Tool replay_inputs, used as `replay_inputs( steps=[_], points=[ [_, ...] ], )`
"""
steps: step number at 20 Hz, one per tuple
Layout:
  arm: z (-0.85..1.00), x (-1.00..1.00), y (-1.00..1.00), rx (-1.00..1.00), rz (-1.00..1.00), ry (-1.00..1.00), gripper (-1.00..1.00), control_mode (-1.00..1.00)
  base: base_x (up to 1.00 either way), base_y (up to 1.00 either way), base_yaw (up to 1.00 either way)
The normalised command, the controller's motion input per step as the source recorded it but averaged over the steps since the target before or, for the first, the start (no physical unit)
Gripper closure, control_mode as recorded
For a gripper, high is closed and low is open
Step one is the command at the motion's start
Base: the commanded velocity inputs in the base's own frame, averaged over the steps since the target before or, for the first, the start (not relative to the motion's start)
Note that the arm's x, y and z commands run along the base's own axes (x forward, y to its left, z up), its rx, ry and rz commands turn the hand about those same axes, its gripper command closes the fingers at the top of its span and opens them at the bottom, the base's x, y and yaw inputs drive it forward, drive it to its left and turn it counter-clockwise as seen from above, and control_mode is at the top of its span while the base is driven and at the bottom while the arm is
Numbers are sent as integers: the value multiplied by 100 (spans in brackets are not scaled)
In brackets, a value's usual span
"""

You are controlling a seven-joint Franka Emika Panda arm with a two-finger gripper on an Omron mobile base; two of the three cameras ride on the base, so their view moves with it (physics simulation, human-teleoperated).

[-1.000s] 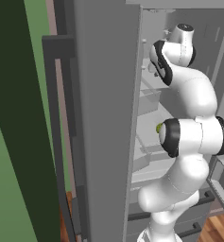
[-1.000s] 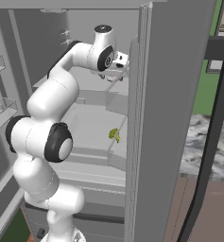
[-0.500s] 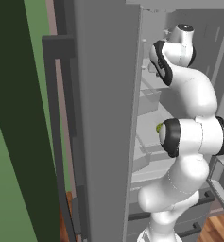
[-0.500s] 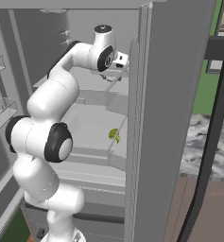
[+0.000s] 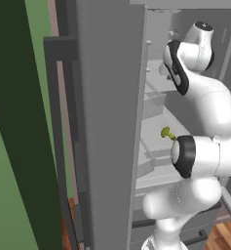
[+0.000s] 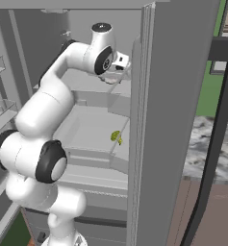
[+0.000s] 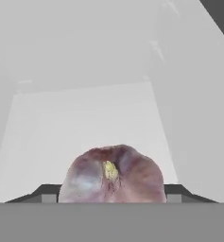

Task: Retrieve the bottle and the shaker from the cabinet and place them next to the mixing bowl on the counter. Then add garlic from the fridge to the mixing bowl.

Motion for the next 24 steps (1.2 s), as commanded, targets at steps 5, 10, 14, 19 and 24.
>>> replay_inputs(
  steps=[5,10,14,19,24],
  points=[
    [0,-98,39,0,0,-19,100,-100,0,0,0],
    [1,-100,33,0,0,-14,100,-100,0,0,0],
    [14,-100,0,0,0,-3,100,-100,0,0,0],
    [40,-100,0,0,0,2,100,-100,0,0,0],
    [16,-100,11,0,0,1,100,-100,0,0,0]
  ],
)
